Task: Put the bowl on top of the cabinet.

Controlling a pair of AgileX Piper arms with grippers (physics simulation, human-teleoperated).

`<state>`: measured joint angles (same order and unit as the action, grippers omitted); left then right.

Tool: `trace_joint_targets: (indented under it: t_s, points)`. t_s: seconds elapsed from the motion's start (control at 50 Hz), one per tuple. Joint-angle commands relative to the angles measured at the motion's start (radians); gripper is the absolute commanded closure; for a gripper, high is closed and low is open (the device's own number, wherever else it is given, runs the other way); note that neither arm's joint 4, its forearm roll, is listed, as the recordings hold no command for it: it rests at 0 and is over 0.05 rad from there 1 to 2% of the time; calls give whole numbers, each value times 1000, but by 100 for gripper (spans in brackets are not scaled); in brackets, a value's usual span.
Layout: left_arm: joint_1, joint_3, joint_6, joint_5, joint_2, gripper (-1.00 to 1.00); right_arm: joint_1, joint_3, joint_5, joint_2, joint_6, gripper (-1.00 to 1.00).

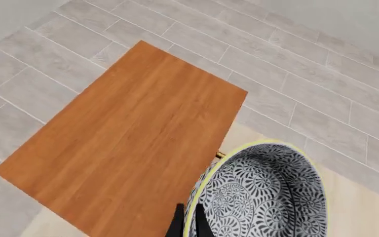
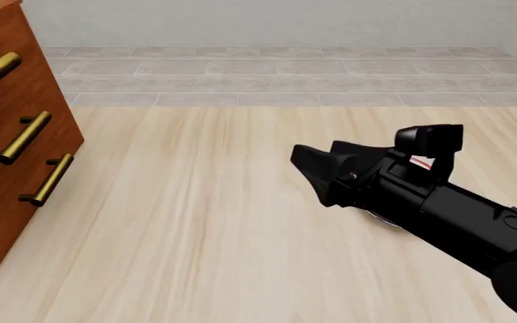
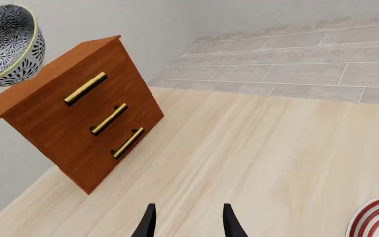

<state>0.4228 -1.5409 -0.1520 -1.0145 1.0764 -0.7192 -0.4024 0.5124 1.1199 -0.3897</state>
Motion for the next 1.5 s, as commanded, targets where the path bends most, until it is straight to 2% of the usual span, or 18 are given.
trace_joint_targets:
  t_s: [0.02, 0.14, 0.34, 0.52, 0.86, 1.02, 1.34, 1.5]
  points:
    - [88, 7, -4, 57, 22, 100, -2, -2, 3, 7, 3, -100]
    - [133, 2, -32, 95, 42, 100, -3, -4, 5, 13, 6, -100]
    - [158, -25, -69, 119, 70, 100, -4, -5, 6, 19, 9, -100]
    - [186, -4, -100, 175, 83, 100, -6, -5, 7, 25, 15, -100]
    - [216, 82, -103, 277, 111, 100, -12, -7, 9, 39, 32, -100]
    - [248, 164, -96, 356, 128, 100, -8, -13, 5, 53, 52, -100]
    - [251, 194, -101, 409, 155, 100, -12, -17, 4, 63, 64, -100]
    - [233, 179, -85, 408, 158, 100, -14, -18, 3, 66, 72, -100]
